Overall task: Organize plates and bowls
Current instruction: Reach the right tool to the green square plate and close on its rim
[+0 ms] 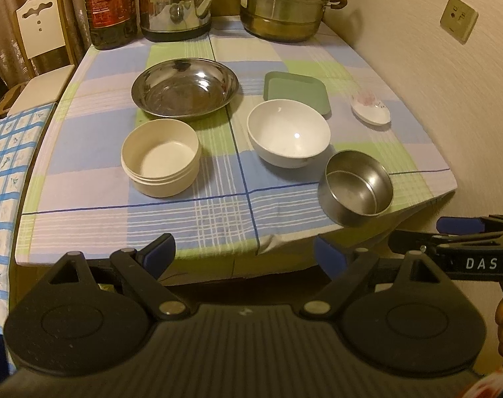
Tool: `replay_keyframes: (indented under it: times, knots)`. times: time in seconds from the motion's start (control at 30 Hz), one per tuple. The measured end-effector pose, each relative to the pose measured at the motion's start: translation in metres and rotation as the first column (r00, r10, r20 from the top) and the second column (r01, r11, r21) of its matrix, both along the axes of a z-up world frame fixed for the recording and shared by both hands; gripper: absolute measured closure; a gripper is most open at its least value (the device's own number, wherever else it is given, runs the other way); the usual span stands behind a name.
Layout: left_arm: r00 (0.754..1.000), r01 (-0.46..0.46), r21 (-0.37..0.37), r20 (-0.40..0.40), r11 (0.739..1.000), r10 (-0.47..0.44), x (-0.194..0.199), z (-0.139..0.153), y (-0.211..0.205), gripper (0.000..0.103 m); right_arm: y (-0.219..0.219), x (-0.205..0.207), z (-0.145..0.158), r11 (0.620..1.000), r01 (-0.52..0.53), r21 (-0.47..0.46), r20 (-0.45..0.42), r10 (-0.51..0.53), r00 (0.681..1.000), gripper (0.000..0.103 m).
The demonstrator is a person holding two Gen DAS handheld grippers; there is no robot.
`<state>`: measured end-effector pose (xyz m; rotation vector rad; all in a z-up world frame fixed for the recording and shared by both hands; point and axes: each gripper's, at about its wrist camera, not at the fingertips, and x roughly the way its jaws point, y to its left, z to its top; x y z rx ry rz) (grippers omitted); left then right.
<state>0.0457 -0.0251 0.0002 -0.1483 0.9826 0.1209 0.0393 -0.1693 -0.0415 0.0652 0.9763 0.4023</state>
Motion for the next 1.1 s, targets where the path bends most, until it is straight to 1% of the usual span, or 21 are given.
replay_keyframes:
  times: [0.23, 0.37, 0.5, 0.63, 0.87, 0.97, 1.0, 1.03, 1.1]
  knots:
    - [1.0, -0.029, -0.037, 0.009, 0.999, 0.029, 0.014, -0.001, -0.007, 0.014, -0.018, 0.015, -0.003, 1.0, -0.011, 0.018, 0.003, 0.011, 1.0, 0.013]
    - [0.999, -0.043, -0.059, 0.02, 0.997, 0.044, 0.021, -0.002, -0.01, 0.014, -0.032, 0.025, -0.005, 0.998, -0.014, 0.058, -0.002, 0.014, 1.0, 0.013]
    - [0.997, -0.06, -0.056, 0.035, 0.997, 0.062, 0.03, -0.003, -0.01, 0.014, -0.044, 0.034, -0.005, 0.998, -0.015, 0.065, 0.018, 0.014, 1.0, 0.013]
    - [0.997, -0.058, -0.057, 0.056, 0.997, 0.061, 0.042, -0.001, -0.008, 0.015, -0.053, 0.046, -0.006, 0.998, -0.001, 0.065, 0.034, -0.001, 0.999, 0.013]
    - [0.994, -0.038, -0.023, 0.101, 0.999, 0.04, 0.082, -0.002, 0.006, 0.019, -0.058, 0.075, -0.003, 0.995, 0.034, 0.095, 0.076, -0.042, 0.996, 0.013]
    - [0.992, -0.014, -0.011, 0.121, 1.0, 0.016, 0.105, -0.003, 0.014, 0.021, -0.06, 0.092, -0.002, 0.992, 0.06, 0.114, 0.092, -0.071, 0.993, 0.013]
    - [0.992, -0.006, -0.006, 0.126, 1.0, 0.006, 0.113, -0.003, 0.016, 0.021, -0.061, 0.098, -0.002, 0.99, 0.067, 0.122, 0.097, -0.079, 0.992, 0.015]
    - [0.991, 0.006, -0.001, 0.132, 1.0, -0.006, 0.123, -0.004, 0.02, 0.021, -0.061, 0.104, -0.002, 0.989, 0.074, 0.13, 0.102, -0.087, 0.991, 0.021]
    - [0.991, 0.024, 0.0, 0.131, 1.0, -0.023, 0.14, -0.007, 0.025, 0.024, -0.061, 0.116, -0.002, 0.985, 0.094, 0.143, 0.102, -0.109, 0.989, 0.023]
